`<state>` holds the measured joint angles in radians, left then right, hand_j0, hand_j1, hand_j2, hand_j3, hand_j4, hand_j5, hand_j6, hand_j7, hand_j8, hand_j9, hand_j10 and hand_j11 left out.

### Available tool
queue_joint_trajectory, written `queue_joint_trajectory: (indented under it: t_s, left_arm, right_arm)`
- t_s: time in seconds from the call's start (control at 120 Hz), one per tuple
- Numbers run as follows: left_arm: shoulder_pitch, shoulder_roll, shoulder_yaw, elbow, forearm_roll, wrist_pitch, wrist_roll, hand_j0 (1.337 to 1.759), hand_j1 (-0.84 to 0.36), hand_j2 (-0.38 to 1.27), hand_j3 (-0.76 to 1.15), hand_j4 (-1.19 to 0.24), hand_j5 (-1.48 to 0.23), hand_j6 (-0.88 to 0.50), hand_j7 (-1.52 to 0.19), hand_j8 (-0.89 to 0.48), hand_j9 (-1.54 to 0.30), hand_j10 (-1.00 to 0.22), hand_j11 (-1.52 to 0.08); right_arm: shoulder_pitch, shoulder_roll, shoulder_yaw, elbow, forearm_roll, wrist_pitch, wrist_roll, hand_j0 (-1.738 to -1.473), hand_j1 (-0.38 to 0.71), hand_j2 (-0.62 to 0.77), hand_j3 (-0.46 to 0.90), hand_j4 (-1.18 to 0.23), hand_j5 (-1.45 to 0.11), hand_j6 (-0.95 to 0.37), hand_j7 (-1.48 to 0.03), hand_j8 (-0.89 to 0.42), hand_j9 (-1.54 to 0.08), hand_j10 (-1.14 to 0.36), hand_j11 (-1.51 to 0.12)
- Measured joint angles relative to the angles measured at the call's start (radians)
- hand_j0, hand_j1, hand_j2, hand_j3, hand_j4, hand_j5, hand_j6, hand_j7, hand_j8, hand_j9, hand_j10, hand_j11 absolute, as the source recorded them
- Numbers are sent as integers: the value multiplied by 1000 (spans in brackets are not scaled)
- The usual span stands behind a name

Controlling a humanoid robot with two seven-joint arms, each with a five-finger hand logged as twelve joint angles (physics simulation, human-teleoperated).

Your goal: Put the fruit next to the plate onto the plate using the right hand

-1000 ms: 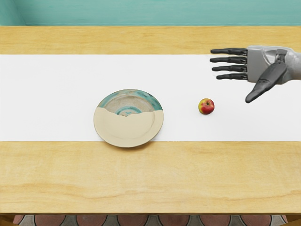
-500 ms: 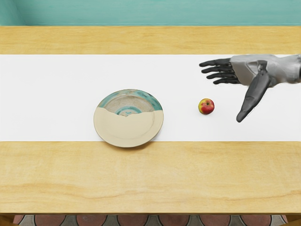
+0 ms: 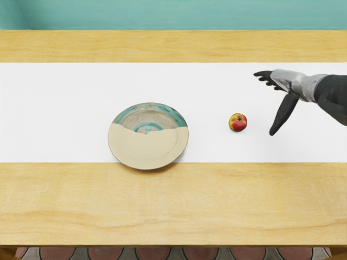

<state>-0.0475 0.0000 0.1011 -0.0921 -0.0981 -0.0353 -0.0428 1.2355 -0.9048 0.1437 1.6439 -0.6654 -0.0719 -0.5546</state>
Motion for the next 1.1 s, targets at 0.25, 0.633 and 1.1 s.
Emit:
queue_joint_trajectory:
  t_s: [0.25, 0.633, 1.1]
  left_arm:
    - [0, 0, 0, 0, 0, 0, 0, 1658, 73, 46, 0, -230, -299, -230, -299, -230, -299, -230, -299]
    - [0, 0, 0, 0, 0, 0, 0, 1658, 73, 46, 0, -230, -299, -230, -299, -230, -299, -230, -299]
    - [0, 0, 0, 0, 0, 0, 0, 1658, 74, 46, 0, -230, -299, -230, -299, -230, -299, -230, -299]
  right_arm:
    - [120, 101, -189, 6, 116, -220, -51, -1658, -313, -5, 0, -35, -42, -37, -41, -36, -41, -35, -41]
    - [258, 248, -419, 6, 212, -524, -56, -1658, -309, -6, 0, -36, -44, -37, -44, -36, -44, -36, -44]
    - [256, 396, -529, -80, 213, -539, -56, -1658, -277, -11, 0, -61, -79, -62, -78, -62, -79, -61, -79]
